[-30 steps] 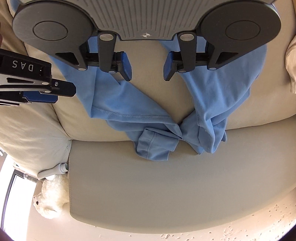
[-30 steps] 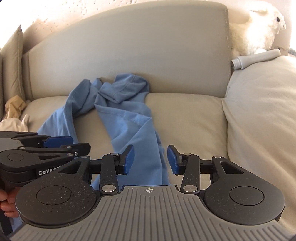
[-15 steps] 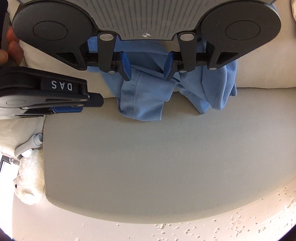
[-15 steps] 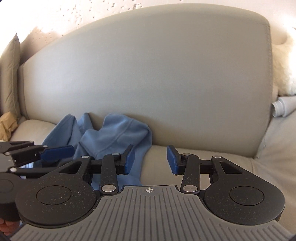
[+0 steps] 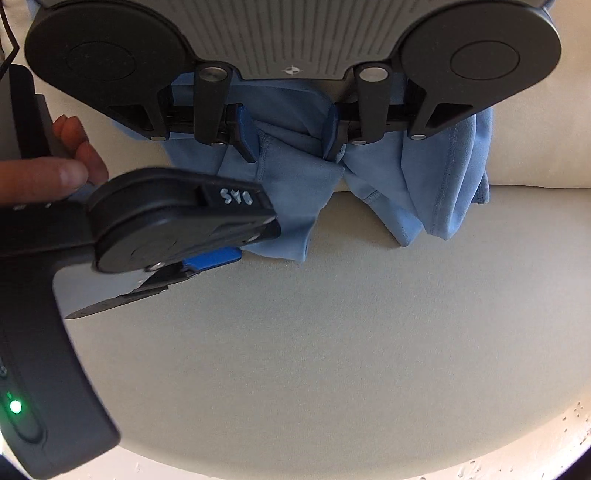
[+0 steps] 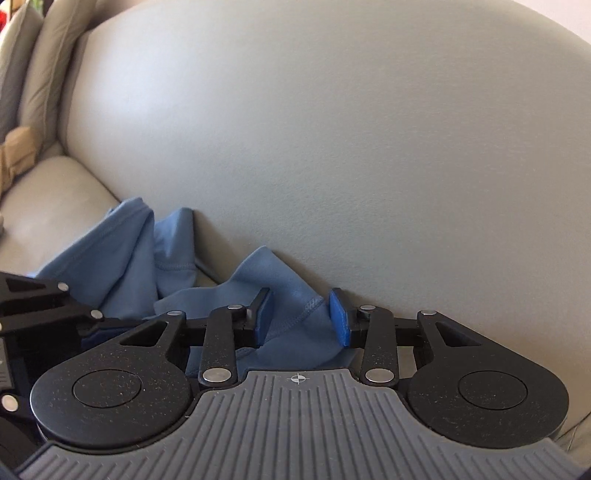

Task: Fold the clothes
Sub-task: 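Grasp a trouser leg end with the right gripper and lift it, then lay the leg down stretched toward the toy sheep and open the right gripper, then move the right gripper back along the leg toward the waistband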

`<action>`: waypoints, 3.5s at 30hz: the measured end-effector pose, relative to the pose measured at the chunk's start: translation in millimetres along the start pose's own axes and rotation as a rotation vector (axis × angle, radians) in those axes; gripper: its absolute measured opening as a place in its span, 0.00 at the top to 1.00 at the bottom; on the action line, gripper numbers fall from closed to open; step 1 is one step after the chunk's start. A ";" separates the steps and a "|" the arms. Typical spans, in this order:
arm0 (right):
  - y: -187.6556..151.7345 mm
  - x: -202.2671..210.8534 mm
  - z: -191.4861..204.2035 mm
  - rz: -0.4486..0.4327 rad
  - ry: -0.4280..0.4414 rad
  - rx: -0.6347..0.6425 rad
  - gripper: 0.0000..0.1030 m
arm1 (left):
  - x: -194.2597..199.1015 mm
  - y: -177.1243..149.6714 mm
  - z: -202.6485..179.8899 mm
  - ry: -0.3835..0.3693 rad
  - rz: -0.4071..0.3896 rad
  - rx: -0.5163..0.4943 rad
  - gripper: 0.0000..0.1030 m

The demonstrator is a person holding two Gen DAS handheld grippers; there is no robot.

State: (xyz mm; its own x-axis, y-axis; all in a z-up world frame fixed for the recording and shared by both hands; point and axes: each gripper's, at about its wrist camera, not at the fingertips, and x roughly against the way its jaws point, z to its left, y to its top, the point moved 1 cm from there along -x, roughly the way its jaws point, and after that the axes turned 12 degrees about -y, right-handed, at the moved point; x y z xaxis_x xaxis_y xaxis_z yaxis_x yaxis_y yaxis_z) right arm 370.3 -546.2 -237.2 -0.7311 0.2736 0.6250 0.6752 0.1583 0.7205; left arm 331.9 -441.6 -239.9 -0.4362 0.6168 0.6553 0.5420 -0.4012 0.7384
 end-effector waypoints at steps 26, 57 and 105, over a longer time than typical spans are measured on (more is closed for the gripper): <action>62.8 434.6 -152.1 -0.451 -0.692 -0.286 0.98 | 255.7 106.3 -143.4 -0.319 -0.402 -0.163 0.26; -86.7 136.8 -260.7 0.054 -0.697 -0.466 0.55 | -8.6 43.3 -168.0 -0.042 0.019 -0.295 0.42; -302.8 389.4 30.3 0.370 -0.057 -0.767 0.51 | 353.7 -284.9 -215.8 -0.284 0.027 -0.351 0.32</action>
State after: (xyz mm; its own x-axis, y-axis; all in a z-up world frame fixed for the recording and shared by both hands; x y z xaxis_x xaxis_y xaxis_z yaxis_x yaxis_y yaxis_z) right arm -115.9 -458.8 -221.1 -0.4569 0.2320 0.8587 0.6010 -0.6311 0.4903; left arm -131.7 -255.3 -184.1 -0.1837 0.7446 0.6417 0.2532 -0.5949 0.7629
